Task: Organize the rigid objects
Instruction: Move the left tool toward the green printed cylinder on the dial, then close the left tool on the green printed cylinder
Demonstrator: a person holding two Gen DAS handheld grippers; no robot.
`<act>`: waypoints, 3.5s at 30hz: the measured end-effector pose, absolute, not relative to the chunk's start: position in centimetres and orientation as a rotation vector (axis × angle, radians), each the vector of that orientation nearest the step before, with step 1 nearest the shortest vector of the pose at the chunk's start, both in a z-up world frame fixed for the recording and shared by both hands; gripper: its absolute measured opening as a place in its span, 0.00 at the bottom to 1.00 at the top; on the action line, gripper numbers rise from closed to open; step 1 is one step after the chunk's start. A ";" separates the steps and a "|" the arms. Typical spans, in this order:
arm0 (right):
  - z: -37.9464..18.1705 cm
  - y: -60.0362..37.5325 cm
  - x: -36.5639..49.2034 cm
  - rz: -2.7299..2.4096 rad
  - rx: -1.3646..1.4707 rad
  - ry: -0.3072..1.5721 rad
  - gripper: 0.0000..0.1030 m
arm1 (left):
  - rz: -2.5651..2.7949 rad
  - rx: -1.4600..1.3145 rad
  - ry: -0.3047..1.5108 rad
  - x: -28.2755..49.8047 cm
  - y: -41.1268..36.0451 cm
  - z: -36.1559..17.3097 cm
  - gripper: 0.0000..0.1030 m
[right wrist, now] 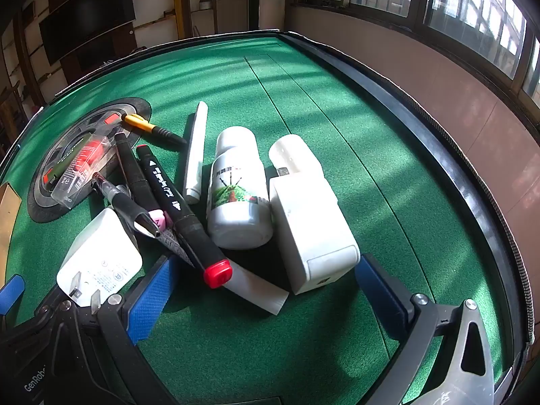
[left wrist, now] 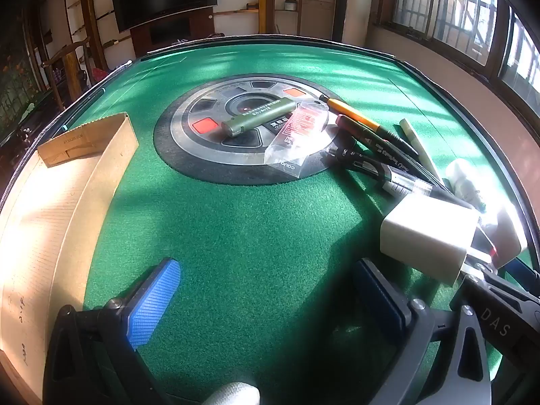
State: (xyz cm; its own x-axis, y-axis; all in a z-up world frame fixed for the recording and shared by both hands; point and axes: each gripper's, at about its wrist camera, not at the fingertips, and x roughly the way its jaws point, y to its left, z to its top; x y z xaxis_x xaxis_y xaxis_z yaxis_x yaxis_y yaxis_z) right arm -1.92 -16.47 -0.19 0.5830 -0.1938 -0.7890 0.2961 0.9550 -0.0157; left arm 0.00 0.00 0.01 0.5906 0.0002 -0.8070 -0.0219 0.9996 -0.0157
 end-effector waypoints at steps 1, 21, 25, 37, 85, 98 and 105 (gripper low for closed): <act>-0.2 -16.5 -1.9 -0.286 0.123 0.906 1.00 | 0.012 -0.026 0.941 0.0 0.0 0.0 0.99; 0.5 -17.0 -2.5 -0.163 0.074 1.008 1.00 | -0.077 0.028 1.005 -3.7 1.5 0.1 0.99; 0.5 -16.7 -3.1 -0.130 0.050 1.015 1.00 | -0.056 0.015 1.002 -4.2 1.5 0.2 0.99; 6.2 -20.6 -3.5 -0.287 0.109 0.678 1.00 | -0.088 0.013 1.062 -3.6 1.5 0.9 0.91; 4.6 -21.5 0.7 -0.193 0.162 0.722 1.00 | -0.132 0.225 0.874 8.9 1.1 5.6 0.50; 4.4 -20.7 1.3 -0.136 0.173 0.746 1.00 | -0.169 0.235 0.930 14.0 0.9 1.3 0.29; 4.2 -20.7 1.4 -0.138 0.170 0.751 1.00 | -0.193 0.063 0.960 11.6 2.6 3.3 0.19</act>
State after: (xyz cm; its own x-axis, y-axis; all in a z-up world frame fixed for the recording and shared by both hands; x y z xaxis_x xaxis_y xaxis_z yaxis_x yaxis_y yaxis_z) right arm 1.38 -20.65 4.20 0.7232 -0.0632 -0.6878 0.1847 0.9773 0.1043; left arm 11.63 2.58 3.33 0.5581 -0.1354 -0.8186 0.1916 0.9810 -0.0317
